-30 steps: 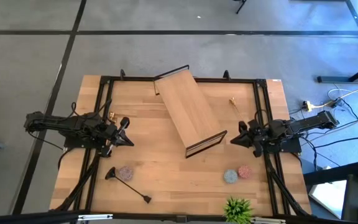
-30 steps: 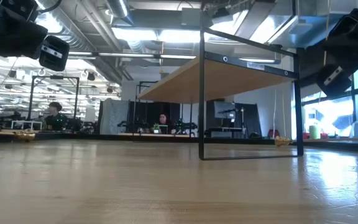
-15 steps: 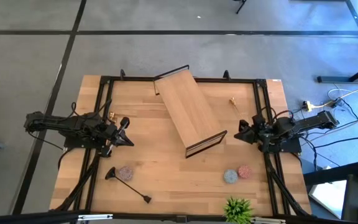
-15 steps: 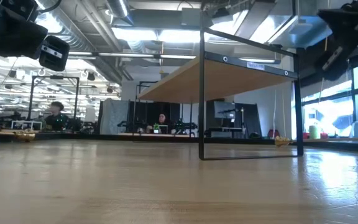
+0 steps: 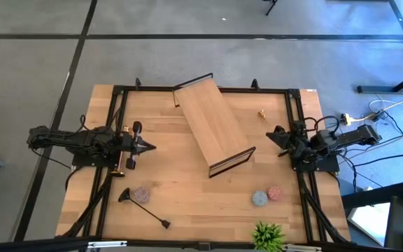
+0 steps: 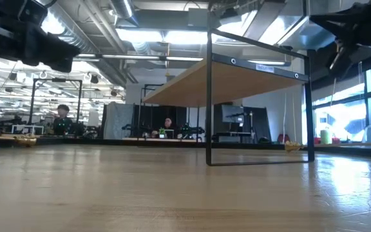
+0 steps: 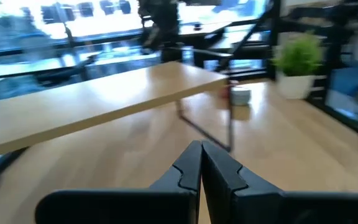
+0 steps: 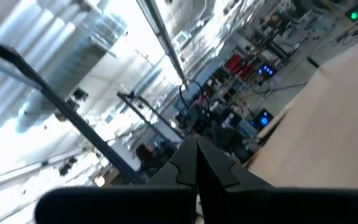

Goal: Pick & Place candle stick holders
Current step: Adjust the shelf on the table

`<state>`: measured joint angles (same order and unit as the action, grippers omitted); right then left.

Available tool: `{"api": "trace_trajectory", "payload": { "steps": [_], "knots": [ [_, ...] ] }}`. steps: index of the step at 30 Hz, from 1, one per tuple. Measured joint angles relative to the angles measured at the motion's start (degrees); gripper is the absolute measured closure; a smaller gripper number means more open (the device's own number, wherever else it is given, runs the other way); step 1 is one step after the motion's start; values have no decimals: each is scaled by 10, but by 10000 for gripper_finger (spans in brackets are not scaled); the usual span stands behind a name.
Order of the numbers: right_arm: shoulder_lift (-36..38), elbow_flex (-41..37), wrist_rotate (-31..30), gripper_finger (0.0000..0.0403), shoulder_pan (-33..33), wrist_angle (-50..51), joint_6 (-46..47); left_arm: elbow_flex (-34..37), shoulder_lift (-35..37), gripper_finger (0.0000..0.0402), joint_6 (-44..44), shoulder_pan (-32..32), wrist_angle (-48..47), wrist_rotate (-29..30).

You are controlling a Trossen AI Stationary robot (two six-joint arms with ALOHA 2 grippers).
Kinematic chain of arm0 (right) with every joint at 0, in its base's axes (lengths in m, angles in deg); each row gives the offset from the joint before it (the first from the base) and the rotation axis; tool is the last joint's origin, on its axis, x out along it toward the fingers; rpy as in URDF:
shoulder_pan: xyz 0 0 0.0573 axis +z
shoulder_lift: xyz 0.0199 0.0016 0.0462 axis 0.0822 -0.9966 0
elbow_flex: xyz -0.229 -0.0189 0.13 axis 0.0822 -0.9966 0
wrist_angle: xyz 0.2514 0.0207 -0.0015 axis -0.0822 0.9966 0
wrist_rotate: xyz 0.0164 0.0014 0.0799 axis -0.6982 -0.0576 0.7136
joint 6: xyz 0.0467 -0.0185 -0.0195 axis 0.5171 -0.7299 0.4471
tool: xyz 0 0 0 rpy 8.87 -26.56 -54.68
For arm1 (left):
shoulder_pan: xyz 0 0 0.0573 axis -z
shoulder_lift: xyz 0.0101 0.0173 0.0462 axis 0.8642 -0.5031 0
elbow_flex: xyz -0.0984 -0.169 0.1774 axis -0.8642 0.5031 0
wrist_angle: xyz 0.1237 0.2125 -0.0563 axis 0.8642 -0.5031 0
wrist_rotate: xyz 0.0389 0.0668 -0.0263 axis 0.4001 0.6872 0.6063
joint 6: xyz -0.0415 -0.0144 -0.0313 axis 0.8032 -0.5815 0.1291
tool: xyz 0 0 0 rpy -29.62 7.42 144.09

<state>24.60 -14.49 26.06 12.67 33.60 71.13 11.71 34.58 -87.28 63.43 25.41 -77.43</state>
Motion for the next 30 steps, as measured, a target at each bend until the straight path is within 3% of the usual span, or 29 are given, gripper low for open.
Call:
{"api": "trace_trajectory", "payload": {
  "steps": [4, 8, 11, 14, 17, 20, 30],
  "knots": [
    [0, 0, -12, 402, 0, -44, -1, 0, 0, 395, -41, 0, 1, 48],
    [0, 0, -12, 402, 0, -69, -1, 0, 0, 395, -22, 0, 40, 35],
    [0, 0, -11, 402, 0, -72, 15, 0, 0, 395, 76, 0, 109, 20],
    [-5, 0, 22, 402, 0, -75, 56, 0, 0, 395, 252, 0, 183, 23],
    [-23, 0, 67, 402, 0, -90, 99, 0, 0, 395, 420, 0, 226, 81],
    [-57, 0, 93, 402, 0, -124, 135, 0, 0, 395, 528, 0, 232, 142],
    [-225, 117, 97, 402, 4, -153, 147, 0, -6, 395, 601, 1, 269, 129]
  ]
}}
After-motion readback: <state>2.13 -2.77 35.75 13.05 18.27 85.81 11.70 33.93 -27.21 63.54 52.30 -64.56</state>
